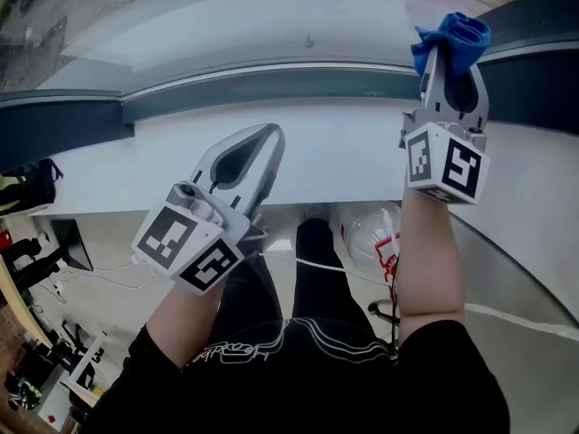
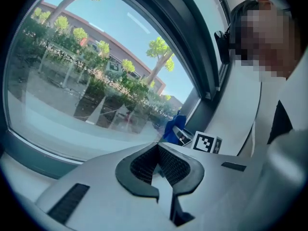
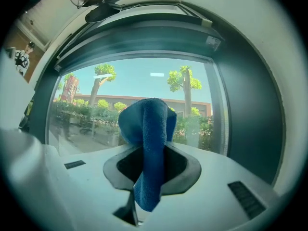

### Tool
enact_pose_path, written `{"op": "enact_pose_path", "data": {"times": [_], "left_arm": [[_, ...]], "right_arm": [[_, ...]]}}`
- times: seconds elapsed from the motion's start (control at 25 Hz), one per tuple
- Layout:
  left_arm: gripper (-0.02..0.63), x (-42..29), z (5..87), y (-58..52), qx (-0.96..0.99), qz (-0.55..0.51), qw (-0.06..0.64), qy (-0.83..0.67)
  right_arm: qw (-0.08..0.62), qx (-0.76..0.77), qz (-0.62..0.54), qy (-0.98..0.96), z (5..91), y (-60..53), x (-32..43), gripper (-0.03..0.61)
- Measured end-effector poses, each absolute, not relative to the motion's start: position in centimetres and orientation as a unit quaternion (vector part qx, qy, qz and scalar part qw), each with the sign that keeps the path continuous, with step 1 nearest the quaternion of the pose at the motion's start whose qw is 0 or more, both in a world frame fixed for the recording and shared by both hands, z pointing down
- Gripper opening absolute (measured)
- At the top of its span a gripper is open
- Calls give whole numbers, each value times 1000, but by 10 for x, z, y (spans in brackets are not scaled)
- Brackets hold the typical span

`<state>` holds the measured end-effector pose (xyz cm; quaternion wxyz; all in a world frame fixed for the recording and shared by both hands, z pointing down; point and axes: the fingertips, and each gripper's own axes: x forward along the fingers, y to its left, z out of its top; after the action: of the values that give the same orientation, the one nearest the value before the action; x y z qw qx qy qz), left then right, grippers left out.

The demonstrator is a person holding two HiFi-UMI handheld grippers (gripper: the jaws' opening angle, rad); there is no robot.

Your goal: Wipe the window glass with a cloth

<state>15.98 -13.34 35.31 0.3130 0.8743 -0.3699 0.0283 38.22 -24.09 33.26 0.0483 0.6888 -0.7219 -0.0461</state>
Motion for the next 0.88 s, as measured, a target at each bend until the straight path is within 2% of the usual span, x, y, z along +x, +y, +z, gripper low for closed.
{"op": "enact_pose_path", "data": {"times": [0.88], "left_arm": [[6,-204,386,-82,787,-9,323,-526]], "right_arm": [[42,468,-19,-883,383,-205,-97,67]]}}
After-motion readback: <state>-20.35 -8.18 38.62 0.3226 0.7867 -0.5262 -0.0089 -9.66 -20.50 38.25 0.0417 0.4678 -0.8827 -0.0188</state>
